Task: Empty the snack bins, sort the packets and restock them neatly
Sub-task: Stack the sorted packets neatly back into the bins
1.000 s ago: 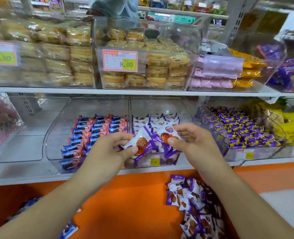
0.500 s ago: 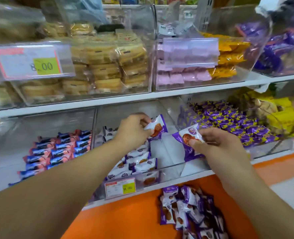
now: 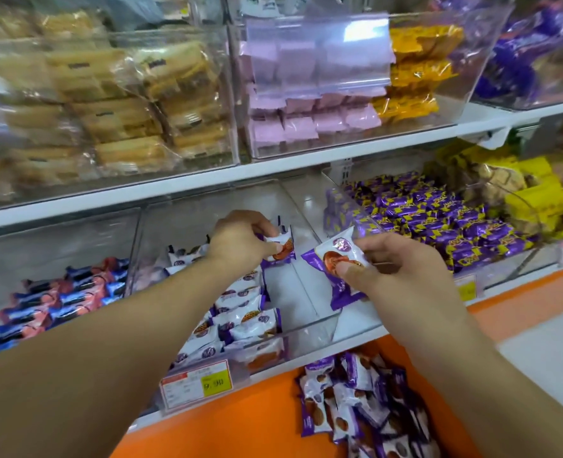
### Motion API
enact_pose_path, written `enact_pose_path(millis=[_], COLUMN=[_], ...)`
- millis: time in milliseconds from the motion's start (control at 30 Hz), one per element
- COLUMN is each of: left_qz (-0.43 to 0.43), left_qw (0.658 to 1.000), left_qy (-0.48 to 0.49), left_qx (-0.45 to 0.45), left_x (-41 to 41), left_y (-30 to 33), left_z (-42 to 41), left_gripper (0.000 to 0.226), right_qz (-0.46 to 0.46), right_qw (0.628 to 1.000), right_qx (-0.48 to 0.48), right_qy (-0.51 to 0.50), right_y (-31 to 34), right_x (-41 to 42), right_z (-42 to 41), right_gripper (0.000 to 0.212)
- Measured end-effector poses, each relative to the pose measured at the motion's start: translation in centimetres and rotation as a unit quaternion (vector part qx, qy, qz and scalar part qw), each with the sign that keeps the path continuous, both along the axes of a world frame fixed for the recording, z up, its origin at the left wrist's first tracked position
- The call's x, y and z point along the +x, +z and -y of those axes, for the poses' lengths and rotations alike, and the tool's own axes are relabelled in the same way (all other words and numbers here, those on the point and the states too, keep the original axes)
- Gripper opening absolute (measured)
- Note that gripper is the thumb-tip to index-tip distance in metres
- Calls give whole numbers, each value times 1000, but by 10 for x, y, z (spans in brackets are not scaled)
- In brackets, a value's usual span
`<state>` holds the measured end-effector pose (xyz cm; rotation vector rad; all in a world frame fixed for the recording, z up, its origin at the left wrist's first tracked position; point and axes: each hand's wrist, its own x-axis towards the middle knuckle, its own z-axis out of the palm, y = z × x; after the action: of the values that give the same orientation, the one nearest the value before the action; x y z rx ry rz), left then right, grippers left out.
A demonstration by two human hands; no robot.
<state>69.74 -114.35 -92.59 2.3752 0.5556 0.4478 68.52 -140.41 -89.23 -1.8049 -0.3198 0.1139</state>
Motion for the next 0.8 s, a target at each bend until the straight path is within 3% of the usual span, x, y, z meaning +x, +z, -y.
enact_pose_path(millis=[800], left_qz=[-42], left_qw=[981], left_qy=[-106], left_qx=[156], left_x=[-4], left_y=[-8], left_z=[-10], left_gripper=[11], right_qz=[27], right_qw=[999], right_qx=[-27], right_qy=[26], right_y=[-8], right_x=[-2], right_z=[-3], right_gripper=[24])
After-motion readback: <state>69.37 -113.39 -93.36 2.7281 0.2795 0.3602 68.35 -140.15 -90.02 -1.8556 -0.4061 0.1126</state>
